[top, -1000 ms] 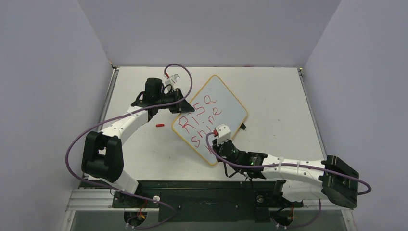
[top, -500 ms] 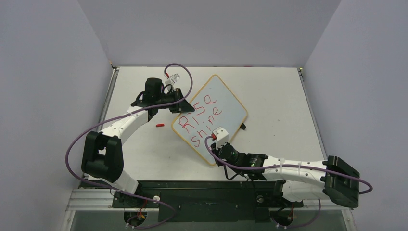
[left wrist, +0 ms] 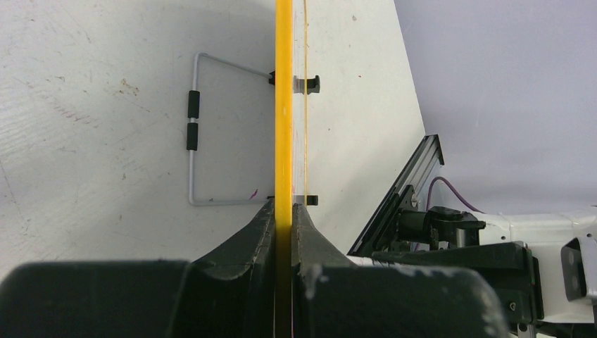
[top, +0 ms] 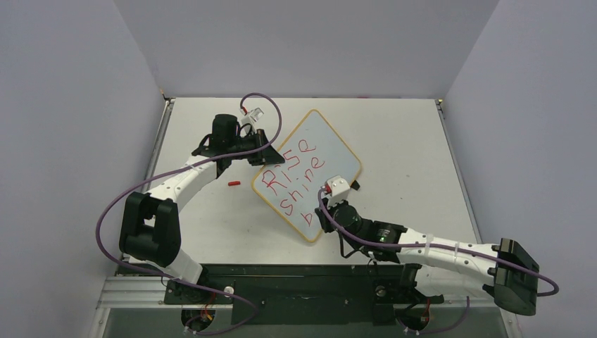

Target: Write a sentence on the whiteboard

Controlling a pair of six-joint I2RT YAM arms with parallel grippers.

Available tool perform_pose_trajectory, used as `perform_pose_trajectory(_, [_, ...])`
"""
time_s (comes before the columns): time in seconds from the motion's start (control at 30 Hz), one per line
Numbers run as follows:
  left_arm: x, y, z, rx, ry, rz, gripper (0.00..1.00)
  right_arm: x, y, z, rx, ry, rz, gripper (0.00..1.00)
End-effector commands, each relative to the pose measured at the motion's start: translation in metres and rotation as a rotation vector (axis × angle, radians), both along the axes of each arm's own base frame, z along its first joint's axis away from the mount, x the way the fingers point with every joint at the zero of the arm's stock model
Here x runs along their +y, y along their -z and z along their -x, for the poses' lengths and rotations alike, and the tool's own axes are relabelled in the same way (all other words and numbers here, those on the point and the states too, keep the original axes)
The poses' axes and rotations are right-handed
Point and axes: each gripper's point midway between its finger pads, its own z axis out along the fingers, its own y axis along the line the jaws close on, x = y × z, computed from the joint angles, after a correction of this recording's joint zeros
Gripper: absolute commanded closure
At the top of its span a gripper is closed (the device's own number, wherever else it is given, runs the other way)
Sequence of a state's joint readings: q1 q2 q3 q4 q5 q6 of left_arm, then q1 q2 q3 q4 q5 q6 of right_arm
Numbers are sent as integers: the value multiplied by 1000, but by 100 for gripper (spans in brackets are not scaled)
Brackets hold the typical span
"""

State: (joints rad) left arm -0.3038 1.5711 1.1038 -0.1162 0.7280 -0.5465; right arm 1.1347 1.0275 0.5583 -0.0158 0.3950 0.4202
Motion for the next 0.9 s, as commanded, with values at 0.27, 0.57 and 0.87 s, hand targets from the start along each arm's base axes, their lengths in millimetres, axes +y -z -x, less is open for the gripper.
perform_pose_trajectory(0.27, [4, -20, -12, -122, -23, -4, 100, 18, -12, -29, -27, 10, -36, 100])
perform_pose_trajectory(0.57, [3, -19, -13, -120, -23, -4, 100, 23, -17, -36, -27, -6, -60, 100])
perform_pose_trajectory(0.87, [3, -18, -14, -120, -22, -4, 100, 26, -10, -41, -13, -11, -46, 100])
